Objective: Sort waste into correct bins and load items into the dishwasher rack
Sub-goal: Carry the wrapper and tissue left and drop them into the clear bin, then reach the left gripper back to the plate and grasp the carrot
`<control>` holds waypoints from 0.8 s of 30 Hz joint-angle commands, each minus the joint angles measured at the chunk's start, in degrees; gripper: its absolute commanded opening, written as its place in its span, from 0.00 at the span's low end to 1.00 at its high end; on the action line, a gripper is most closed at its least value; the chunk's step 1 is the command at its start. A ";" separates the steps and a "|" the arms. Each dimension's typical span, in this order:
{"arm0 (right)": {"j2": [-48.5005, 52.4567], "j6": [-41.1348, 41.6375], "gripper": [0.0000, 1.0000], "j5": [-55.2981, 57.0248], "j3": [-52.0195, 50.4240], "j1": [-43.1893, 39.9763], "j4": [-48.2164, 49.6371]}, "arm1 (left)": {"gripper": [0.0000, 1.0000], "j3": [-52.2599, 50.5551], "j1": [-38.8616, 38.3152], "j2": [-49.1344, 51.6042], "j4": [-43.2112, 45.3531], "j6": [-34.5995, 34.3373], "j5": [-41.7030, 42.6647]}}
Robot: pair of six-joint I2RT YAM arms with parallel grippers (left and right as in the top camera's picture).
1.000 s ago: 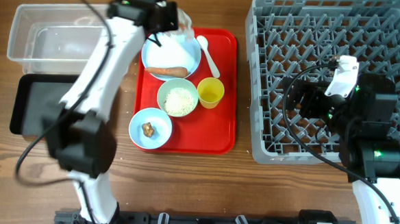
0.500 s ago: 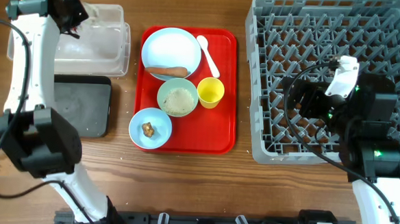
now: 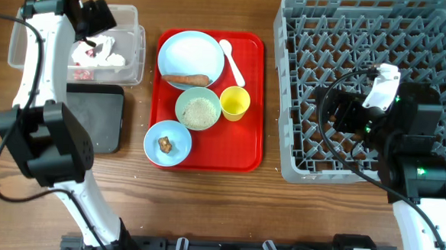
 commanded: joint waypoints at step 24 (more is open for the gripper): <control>0.35 0.42 1.00 -0.96 1.05 0.28 -1.16 | 0.73 -10.78 -26.14 4.07 -0.76 -24.92 5.90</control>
